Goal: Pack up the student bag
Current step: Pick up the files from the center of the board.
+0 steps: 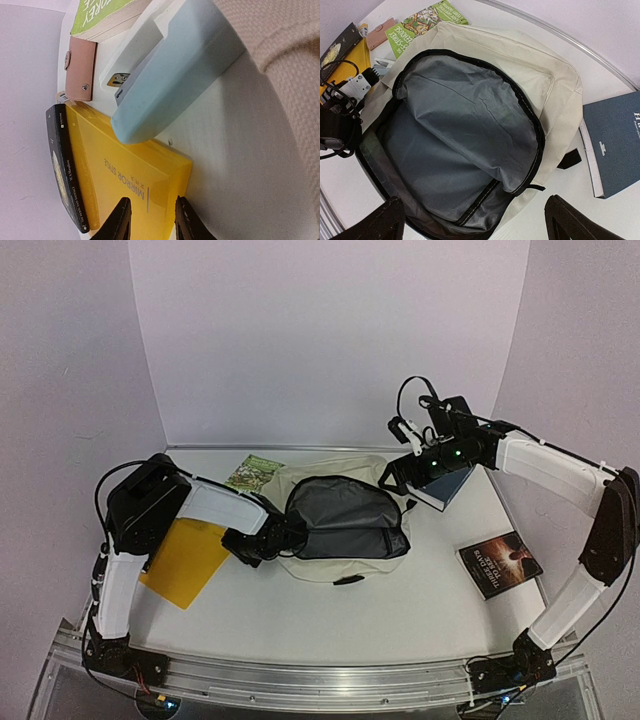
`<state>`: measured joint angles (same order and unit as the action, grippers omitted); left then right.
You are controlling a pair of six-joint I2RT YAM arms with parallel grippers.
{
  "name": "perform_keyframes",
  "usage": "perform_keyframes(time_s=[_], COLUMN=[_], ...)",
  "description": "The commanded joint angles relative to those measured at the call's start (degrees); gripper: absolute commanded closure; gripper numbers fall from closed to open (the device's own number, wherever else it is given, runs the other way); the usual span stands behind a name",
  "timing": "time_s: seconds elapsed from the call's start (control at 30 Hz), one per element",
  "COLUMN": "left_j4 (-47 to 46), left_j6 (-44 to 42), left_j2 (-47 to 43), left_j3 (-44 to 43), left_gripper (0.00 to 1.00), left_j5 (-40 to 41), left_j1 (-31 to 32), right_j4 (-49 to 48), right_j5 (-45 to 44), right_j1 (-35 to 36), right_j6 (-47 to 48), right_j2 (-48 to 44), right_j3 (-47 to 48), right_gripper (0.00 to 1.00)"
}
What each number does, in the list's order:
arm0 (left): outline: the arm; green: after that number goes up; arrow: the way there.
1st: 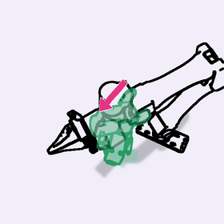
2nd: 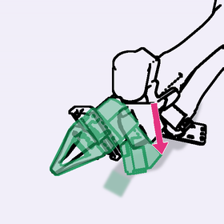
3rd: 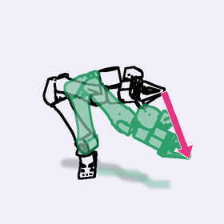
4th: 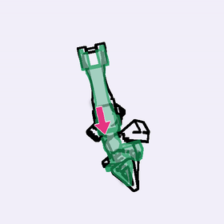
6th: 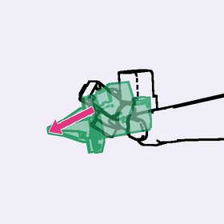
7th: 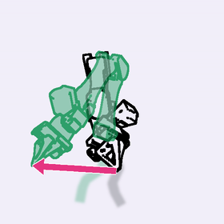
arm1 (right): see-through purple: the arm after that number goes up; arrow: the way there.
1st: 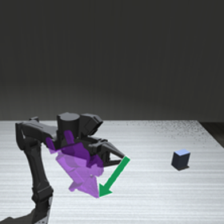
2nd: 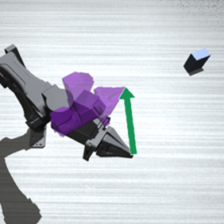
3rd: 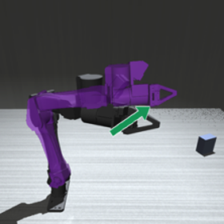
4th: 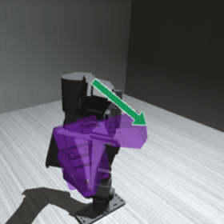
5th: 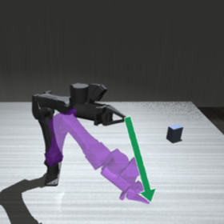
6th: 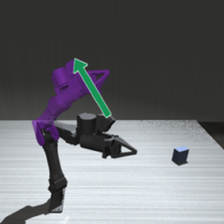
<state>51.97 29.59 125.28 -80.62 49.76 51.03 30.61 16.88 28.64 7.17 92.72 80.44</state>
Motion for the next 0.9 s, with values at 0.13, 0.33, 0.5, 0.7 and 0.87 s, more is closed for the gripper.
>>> perform_keyframes(time_s=[0.13, 0.33, 0.5, 0.7, 0.87], left_j4=[0.92, 4.36, 6.03, 7.85, 9.91], left_j6=[0.97, 2.17, 2.98, 5.84, 8.99], left_j2=[0.66, -1.24, -1.46, 3.73, 6.51], left_j3=[-1.64, -2.51, -2.75, -3.16, -4.05], left_gripper=[0.71, 0.75, 0.76, 0.76, 0.8], left_j5=[3.08, 4.52, 6.41, 8.53, 10.85], left_j1=[-1.02, -0.93, -0.93, -0.94, -0.93], right_j4=[-1.08, -1.06, -0.96, -0.99, -1.0], right_j5=[0.05, 0.45, 0.68, 0.79, 0.65], right_j1=[0.0, -0.05, -0.01, 0.02, -0.03], right_j6=[-0.75, -0.9, -0.95, -1.2, -1.11], right_j2=[0.94, 1.54, 1.9, 2.12, 2.03], right_j3=[0.68, 1.08, 1.33, 1.58, 1.42], right_gripper=[0.03, 0.03, 0.03, 0.03, 0.03])
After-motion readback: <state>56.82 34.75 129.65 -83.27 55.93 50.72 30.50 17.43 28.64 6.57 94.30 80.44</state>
